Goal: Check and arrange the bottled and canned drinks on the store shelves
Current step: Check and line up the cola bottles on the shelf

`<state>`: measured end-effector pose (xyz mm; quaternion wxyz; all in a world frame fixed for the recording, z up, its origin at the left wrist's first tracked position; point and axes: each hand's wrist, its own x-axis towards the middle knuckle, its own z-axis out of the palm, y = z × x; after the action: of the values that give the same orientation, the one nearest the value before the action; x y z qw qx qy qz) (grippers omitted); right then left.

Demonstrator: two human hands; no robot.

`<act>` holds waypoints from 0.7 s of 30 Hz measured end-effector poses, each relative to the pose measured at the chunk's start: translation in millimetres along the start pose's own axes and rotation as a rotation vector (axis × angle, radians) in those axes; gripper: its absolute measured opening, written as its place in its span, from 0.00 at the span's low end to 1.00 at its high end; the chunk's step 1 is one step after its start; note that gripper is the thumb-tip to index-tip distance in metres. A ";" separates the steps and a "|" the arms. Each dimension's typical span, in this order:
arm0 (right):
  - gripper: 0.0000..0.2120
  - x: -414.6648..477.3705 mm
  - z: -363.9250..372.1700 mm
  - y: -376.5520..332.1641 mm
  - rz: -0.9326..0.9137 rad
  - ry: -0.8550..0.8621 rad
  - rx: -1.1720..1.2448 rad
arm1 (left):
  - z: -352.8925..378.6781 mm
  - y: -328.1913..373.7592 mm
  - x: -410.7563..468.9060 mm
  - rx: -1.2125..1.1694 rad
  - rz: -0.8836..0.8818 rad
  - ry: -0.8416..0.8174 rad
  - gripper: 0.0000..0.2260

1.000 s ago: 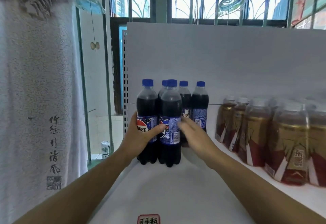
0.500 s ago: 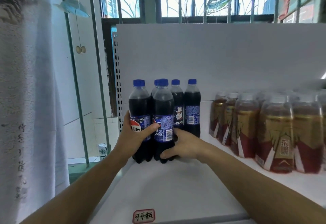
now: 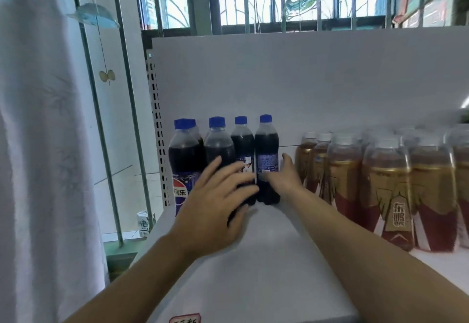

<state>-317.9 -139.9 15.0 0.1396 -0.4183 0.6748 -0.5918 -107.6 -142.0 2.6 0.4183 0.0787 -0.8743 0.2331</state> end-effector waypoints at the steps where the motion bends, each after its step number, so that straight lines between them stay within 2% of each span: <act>1: 0.40 5.9 2.6 4.5 0.016 0.000 -0.002 | 4.4 1.4 -0.4 0.014 0.010 -0.045 0.16; 5: 0.27 18.1 10.4 19.3 0.009 0.021 0.002 | 13.1 1.6 -2.4 0.078 -0.007 -0.142 0.16; 8: 0.27 16.5 6.0 20.8 0.005 -0.007 -0.022 | 17.2 -0.7 -5.7 0.110 0.010 -0.173 0.16; 11: 0.28 3.3 -1.7 16.9 0.014 -0.046 0.020 | 16.5 -1.4 -4.9 0.153 -0.019 -0.167 0.21; 14: 0.24 -17.1 -7.7 8.8 -0.026 -0.174 0.021 | 15.3 0.1 -3.4 0.184 -0.061 -0.178 0.26; 17: 0.23 -32.8 -2.1 -0.3 -0.076 -0.271 0.053 | 15.4 2.5 -2.6 0.182 -0.069 -0.187 0.26; 21: 0.19 -38.5 11.2 -5.3 -0.116 -0.256 -0.038 | 15.5 4.5 -1.4 0.206 -0.065 -0.207 0.25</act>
<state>-284.6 -119.1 5.1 0.1822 -0.5314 0.6370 -0.5279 -119.0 -145.5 -8.4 0.3229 0.1731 -0.8812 0.2988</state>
